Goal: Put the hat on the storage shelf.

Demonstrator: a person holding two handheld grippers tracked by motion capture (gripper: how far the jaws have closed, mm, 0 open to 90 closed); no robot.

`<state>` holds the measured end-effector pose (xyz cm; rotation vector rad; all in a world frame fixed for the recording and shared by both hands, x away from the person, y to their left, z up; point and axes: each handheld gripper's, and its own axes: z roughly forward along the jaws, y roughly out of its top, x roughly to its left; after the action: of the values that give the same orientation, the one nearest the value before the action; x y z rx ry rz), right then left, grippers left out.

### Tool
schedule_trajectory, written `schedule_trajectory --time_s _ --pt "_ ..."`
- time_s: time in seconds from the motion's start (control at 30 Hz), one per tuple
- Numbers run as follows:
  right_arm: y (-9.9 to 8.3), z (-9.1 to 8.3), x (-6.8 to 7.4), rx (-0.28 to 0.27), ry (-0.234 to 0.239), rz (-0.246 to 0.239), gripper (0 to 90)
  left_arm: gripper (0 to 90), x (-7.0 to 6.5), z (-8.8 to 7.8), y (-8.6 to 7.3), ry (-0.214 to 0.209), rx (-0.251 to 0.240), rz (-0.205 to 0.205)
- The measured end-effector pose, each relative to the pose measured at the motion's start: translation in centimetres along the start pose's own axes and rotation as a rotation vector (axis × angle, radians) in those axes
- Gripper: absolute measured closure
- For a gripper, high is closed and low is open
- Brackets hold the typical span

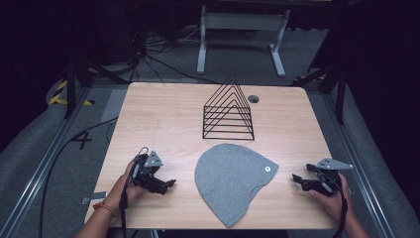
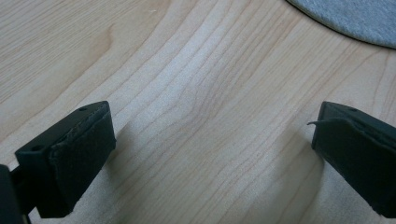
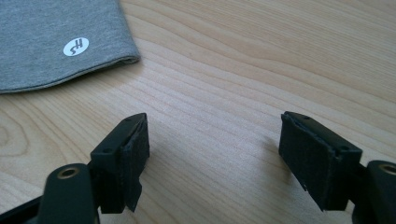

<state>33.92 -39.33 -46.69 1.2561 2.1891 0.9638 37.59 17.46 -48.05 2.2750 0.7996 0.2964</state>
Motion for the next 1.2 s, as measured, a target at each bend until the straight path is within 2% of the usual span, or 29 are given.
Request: schedule_trajectory --time_s 0.3,0.33,0.4,0.43,0.47,0.5,0.57,0.7,0.87,0.97,1.1,1.17,1.2 --pt "0.2 0.0 0.0 0.007 0.007 0.002 25.8 0.7 -0.4 -0.1 -0.1 0.020 -0.006 -0.014" --pt "0.2 0.1 -0.1 0.010 0.006 -0.006 27.0 2.0 -0.6 -0.3 -0.1 0.017 0.003 -0.020" --pt "0.4 0.0 -0.1 0.010 0.015 -0.014 36.6 8.7 -0.8 -0.5 -0.2 0.024 -0.009 -0.030" --pt "0.7 0.0 0.0 0.007 0.022 -0.017 39.6 15.8 -1.0 -0.6 -0.1 0.021 -0.020 -0.036" --pt "0.7 0.0 0.0 0.007 0.022 -0.017 39.6 16.9 -1.0 -0.6 -0.1 0.021 -0.020 -0.036" --pt "0.9 0.0 0.0 -0.005 0.032 -0.020 44.0 16.9 -1.1 -0.6 0.0 0.005 -0.015 -0.021" --pt "1.6 -0.1 0.3 -0.029 0.048 -0.047 49.9 19.2 -1.5 -0.9 0.2 -0.064 -0.048 0.024" --pt "3.5 0.4 1.6 -0.035 0.079 -0.127 64.0 21.8 -3.3 -0.8 1.6 -0.081 -0.085 0.060" --pt "5.7 1.6 4.3 -0.001 0.133 -0.256 74.7 24.2 -6.9 0.3 4.2 -0.150 -0.117 0.143" --pt "6.5 3.0 5.4 0.035 0.163 -0.298 78.6 25.2 -9.2 1.8 5.7 -0.193 -0.109 0.205" --pt "7.5 4.7 6.3 0.060 0.168 -0.335 80.7 26.9 -11.7 3.6 6.8 -0.224 -0.058 0.299" --pt "7.8 5.4 6.6 0.068 0.179 -0.340 81.5 26.8 -12.8 4.4 7.1 -0.219 -0.039 0.330" --pt "7.9 5.7 6.8 0.075 0.177 -0.350 81.5 26.8 -13.2 4.9 7.1 -0.217 -0.011 0.347"
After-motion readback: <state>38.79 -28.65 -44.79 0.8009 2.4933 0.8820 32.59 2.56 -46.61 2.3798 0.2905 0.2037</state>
